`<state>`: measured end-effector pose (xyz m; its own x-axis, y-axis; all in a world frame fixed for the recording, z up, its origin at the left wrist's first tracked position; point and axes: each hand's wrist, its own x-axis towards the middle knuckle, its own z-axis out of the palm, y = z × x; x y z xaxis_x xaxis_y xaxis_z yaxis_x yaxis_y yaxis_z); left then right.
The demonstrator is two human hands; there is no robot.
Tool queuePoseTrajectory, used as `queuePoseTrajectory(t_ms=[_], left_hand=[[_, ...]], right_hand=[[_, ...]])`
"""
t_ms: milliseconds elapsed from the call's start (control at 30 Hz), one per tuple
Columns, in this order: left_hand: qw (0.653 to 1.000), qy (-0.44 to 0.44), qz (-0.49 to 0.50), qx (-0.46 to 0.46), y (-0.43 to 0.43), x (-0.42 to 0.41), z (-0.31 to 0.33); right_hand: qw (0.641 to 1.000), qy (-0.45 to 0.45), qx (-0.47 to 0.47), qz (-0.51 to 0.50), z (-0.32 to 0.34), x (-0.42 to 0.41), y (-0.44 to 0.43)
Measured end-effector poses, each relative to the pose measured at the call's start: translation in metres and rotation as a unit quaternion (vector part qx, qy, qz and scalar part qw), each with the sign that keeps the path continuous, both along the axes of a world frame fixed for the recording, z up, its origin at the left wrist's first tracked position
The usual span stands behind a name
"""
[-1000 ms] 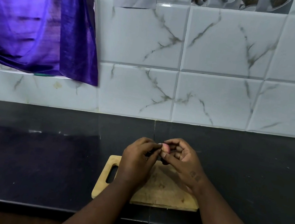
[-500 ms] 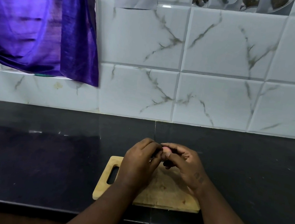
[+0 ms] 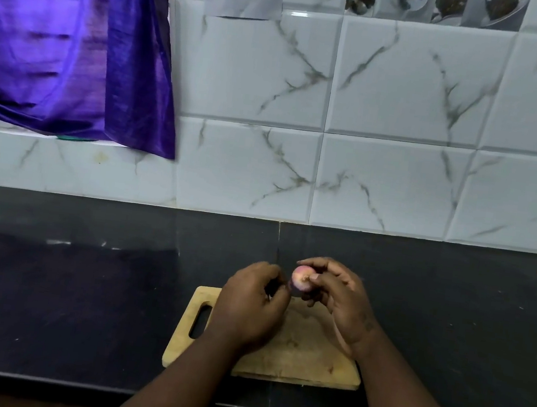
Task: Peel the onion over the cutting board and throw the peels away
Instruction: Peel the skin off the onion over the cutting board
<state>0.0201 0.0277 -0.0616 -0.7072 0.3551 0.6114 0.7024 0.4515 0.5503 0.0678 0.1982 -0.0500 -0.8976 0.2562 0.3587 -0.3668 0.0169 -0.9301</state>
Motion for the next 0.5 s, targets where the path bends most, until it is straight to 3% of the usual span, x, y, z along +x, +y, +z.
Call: queuePoseTrajectory(t_ms=[200,400,500], left_hand=[[1.000,-0.014,0.015,0.008,-0.0025,0.0003,0.0018],[0.994,-0.084,-0.064,0.009,-0.0019,-0.0032,0.0022],[0.991,-0.092,-0.076,0.056,-0.0029,-0.0064,0.0003]], right_hand=[[0.999,-0.032,-0.016,0.032,0.0002,0.0009,-0.0007],[0.998,-0.032,-0.026,0.037,-0.0007,-0.0007,-0.0018],[0.997,-0.024,-0.055,0.050,0.0002,-0.0009,-0.0033]])
